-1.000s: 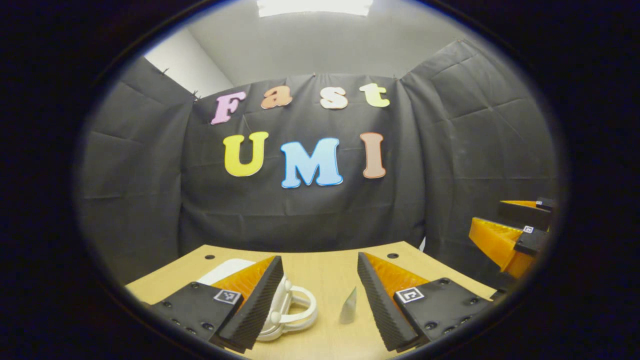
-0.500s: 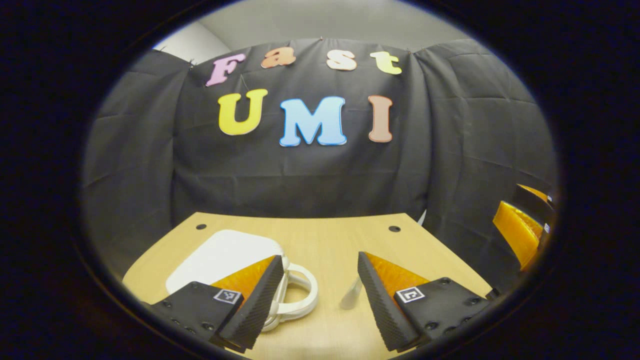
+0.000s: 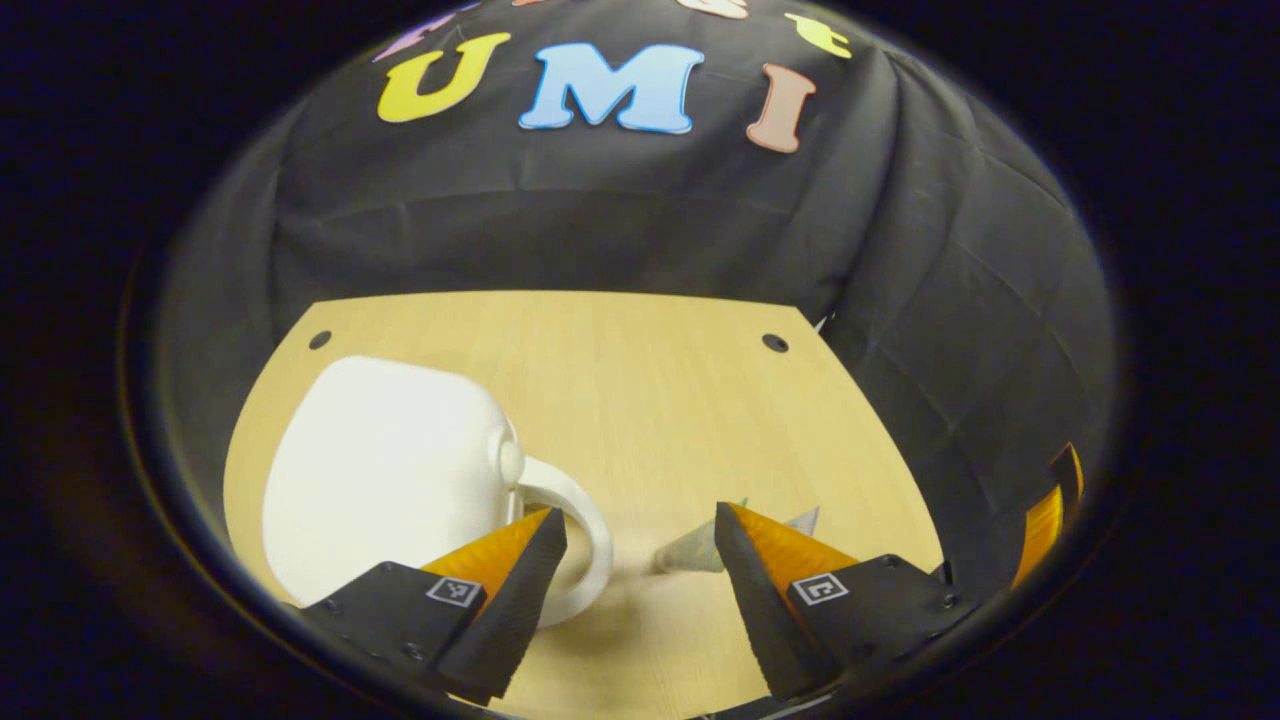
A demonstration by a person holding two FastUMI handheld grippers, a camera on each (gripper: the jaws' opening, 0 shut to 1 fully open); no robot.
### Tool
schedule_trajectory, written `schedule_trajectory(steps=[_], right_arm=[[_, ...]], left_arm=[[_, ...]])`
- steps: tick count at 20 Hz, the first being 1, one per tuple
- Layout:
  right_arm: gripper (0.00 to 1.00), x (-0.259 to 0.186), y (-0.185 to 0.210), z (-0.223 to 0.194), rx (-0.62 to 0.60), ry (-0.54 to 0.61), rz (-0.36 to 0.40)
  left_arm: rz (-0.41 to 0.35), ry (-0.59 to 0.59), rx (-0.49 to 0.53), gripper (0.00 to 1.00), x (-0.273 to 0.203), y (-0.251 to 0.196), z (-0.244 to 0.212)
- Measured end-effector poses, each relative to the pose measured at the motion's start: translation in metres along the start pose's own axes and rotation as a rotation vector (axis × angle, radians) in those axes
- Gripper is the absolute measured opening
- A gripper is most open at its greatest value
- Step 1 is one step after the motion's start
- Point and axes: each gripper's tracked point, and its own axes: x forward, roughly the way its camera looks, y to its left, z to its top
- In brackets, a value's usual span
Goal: First open the suitcase, pack the skin care products into it, and then close the suitcase.
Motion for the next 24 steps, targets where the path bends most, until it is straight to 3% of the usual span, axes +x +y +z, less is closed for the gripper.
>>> schedule_trajectory(steps=[4, 5, 6, 8, 10, 11, 12, 15, 17, 23, 24], right_arm=[[0.95, 0.001, -0.001, 0.002, -0.016, 0.003, -0.022], [0.95, 0.001, -0.002, 0.004, -0.015, 0.003, -0.029], [0.95, 0.004, -0.002, 0.006, -0.012, 0.004, -0.032], [0.95, 0.010, -0.003, 0.003, -0.001, 0.018, -0.037], [0.95, 0.014, 0.001, 0.000, 0.002, 0.036, -0.035], [0.95, 0.016, 0.001, -0.002, 0.000, 0.043, -0.037], [0.95, 0.017, 0.002, -0.001, -0.002, 0.046, -0.037], [0.95, 0.018, 0.005, -0.001, -0.009, 0.044, -0.025], [0.94, 0.020, 0.007, 0.001, -0.015, 0.039, -0.010], [0.94, 0.024, 0.013, 0.008, -0.024, 0.010, 0.069], [0.94, 0.025, 0.015, 0.009, -0.025, 0.007, 0.086]], left_arm=[[0.004, 0.187, -0.067, 0.94, -0.002, -0.002, -0.027], [0.004, 0.230, -0.074, 0.99, -0.004, -0.002, -0.033], [0.013, 0.267, -0.082, 0.93, -0.005, 0.002, -0.036], [0.015, 0.321, -0.100, 0.90, -0.013, 0.003, -0.040], [0.016, 0.357, -0.108, 0.69, -0.027, 0.004, -0.039], [0.007, 0.371, -0.112, 0.53, -0.036, 0.003, -0.036], [0.021, 0.385, -0.105, 0.52, -0.045, 0.007, -0.032], [0.030, 0.392, -0.099, 0.25, -0.073, 0.013, -0.017], [0.018, 0.391, -0.076, 0.18, -0.101, 0.012, 0.000], [0.009, 0.359, -0.102, 0.18, -0.212, 0.013, 0.079], [0.009, 0.344, -0.116, 0.18, -0.208, 0.017, 0.071]])
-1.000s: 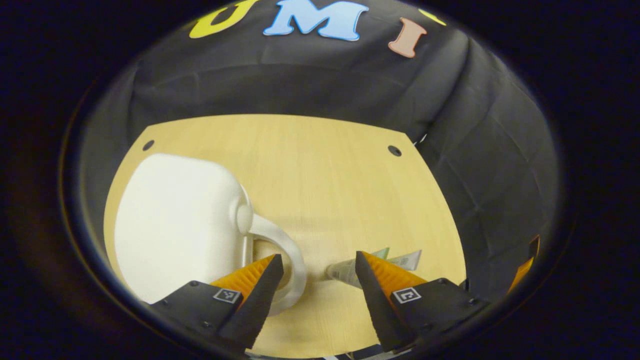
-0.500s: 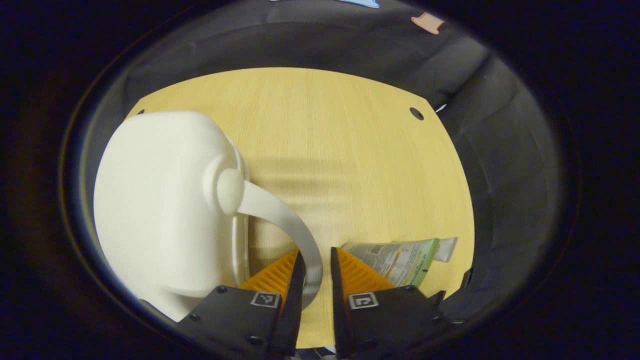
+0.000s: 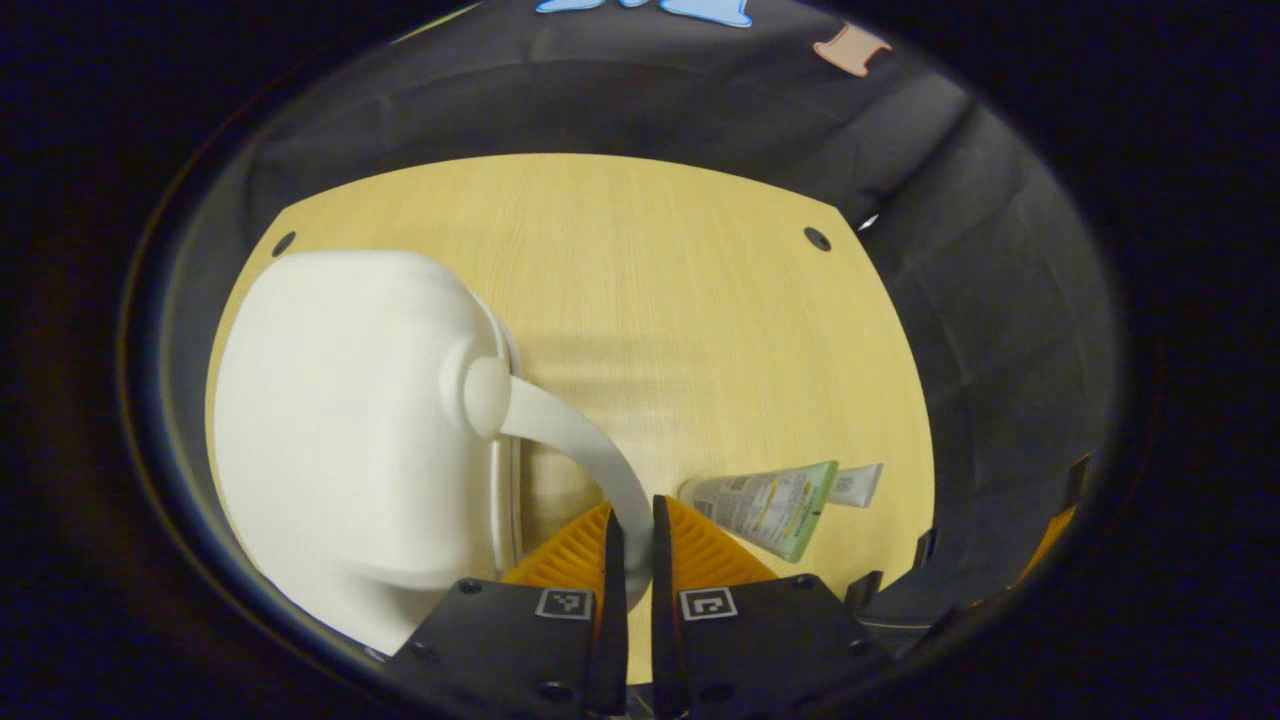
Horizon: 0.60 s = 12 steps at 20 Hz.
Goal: First open the suitcase, pack the skin care products into it, and then close the suitcase.
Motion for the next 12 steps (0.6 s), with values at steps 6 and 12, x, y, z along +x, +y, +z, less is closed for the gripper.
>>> schedule_trajectory(steps=[6, 12], right_arm=[[0.95, 0.013, 0.011, 0.004, -0.021, -0.010, 0.057], [0.95, 0.026, 0.032, 0.020, 0.001, -0.031, -0.027]], left_arm=[[-0.013, -0.084, 0.008, 0.17, -0.124, 0.008, 0.048], [-0.094, -0.133, -0.080, 0.17, -0.216, 0.081, 0.104]])
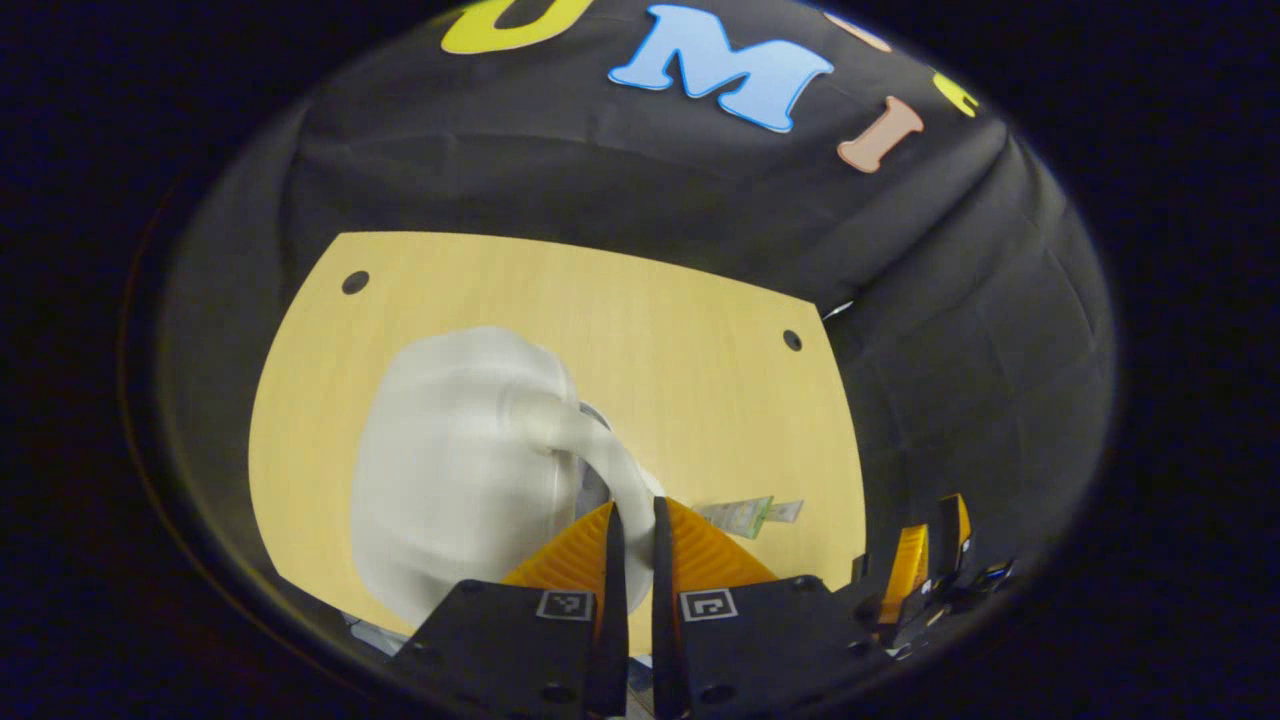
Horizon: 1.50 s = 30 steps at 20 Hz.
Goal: First open the suitcase, pack the skin care products into it, and then close the suitcase.
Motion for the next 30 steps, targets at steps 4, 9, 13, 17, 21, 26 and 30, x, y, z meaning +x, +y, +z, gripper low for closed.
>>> schedule_trajectory(steps=[4, 9, 13, 17, 21, 26, 30], right_arm=[[0.95, 0.004, 0.017, 0.007, 0.042, 0.002, -0.068], [0.95, 0.004, 0.035, 0.011, 0.028, 0.009, -0.154], [0.95, 0.001, 0.053, 0.014, 0.040, 0.023, -0.191], [0.95, -0.007, 0.067, 0.013, 0.026, 0.047, -0.217], [0.95, -0.012, 0.075, 0.009, 0.001, 0.078, -0.237], [0.95, -0.016, 0.084, 0.008, 0.025, 0.113, -0.251], [0.95, -0.017, 0.085, 0.009, -0.003, 0.124, -0.265]], left_arm=[[-0.025, -0.022, -0.001, 0.17, -0.045, 0.052, 0.035], [0.108, -0.045, 0.088, 0.17, -0.083, 0.142, 0.070], [0.243, -0.066, 0.143, 0.17, -0.095, 0.232, 0.089], [0.320, -0.066, 0.122, 0.17, -0.084, 0.327, 0.090], [0.367, -0.018, 0.074, 0.13, -0.063, 0.418, 0.076], [0.406, 0.061, 0.010, 0.13, -0.014, 0.495, 0.041], [0.435, 0.105, 0.005, 0.16, 0.013, 0.527, 0.017]])
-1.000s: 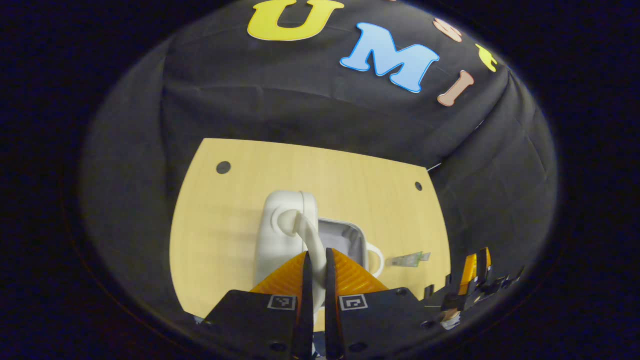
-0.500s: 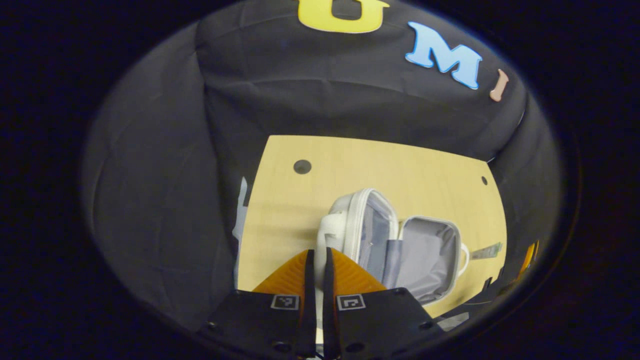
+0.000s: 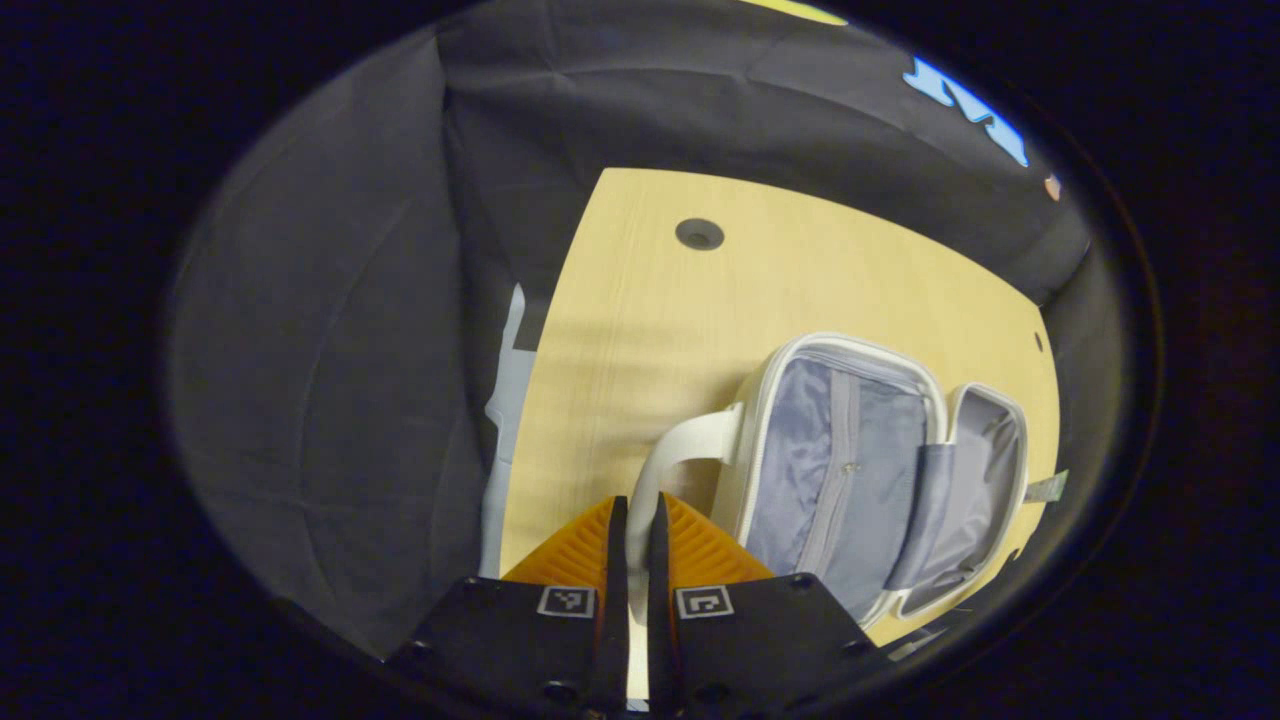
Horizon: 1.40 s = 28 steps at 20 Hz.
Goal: First open the suitcase, pack the skin care products into it, and then close the suitcase.
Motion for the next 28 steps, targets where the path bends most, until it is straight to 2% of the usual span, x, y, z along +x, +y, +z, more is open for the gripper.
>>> schedule_trajectory(steps=[2, 6, 7, 8, 11, 15, 19, 21, 22, 23, 25, 28], right_arm=[[0.95, 0.000, 0.003, 0.002, -0.014, -0.002, 0.001], [0.94, -0.003, 0.002, -0.001, -0.019, 0.007, 0.013], [0.95, -0.005, 0.001, -0.001, -0.018, 0.004, 0.015], [0.94, -0.006, 0.000, 0.000, -0.016, 0.000, 0.018], [0.94, -0.008, -0.005, -0.001, -0.012, -0.014, 0.025], [0.95, -0.014, -0.020, -0.006, -0.017, -0.034, 0.032], [0.94, -0.013, -0.037, -0.009, -0.023, -0.047, 0.040], [0.95, -0.013, -0.047, -0.009, -0.013, -0.054, 0.043], [0.95, -0.013, -0.053, -0.010, -0.008, -0.054, 0.045], [0.95, -0.011, -0.059, -0.012, -0.004, -0.053, 0.046], [0.95, -0.008, -0.071, -0.015, -0.001, -0.052, 0.048], [0.94, -0.005, -0.092, -0.017, -0.010, -0.055, 0.044]], left_arm=[[0.022, 0.002, 0.011, 0.16, 0.015, 0.005, -0.005], [0.072, -0.057, 0.029, 0.25, 0.025, 0.022, 0.002], [0.072, -0.093, 0.025, 0.37, 0.022, 0.019, 0.007], [0.088, -0.131, 0.018, 0.40, 0.020, 0.021, 0.012], [0.139, -0.246, -0.008, 0.93, 0.004, 0.027, 0.028], [0.153, -0.466, -0.074, 0.93, -0.050, 0.002, 0.045], [0.157, -0.687, -0.043, 0.93, -0.114, -0.049, 0.059], [0.102, -0.816, -0.021, 0.89, -0.144, -0.100, 0.069], [0.067, -0.866, -0.016, 0.93, -0.153, -0.130, 0.074], [0.031, -0.903, -0.018, 0.92, -0.162, -0.159, 0.074], [-0.048, -0.982, 0.004, 0.92, -0.183, -0.219, 0.061], [-0.100, -1.066, 0.074, 0.92, -0.199, -0.296, 0.039]])
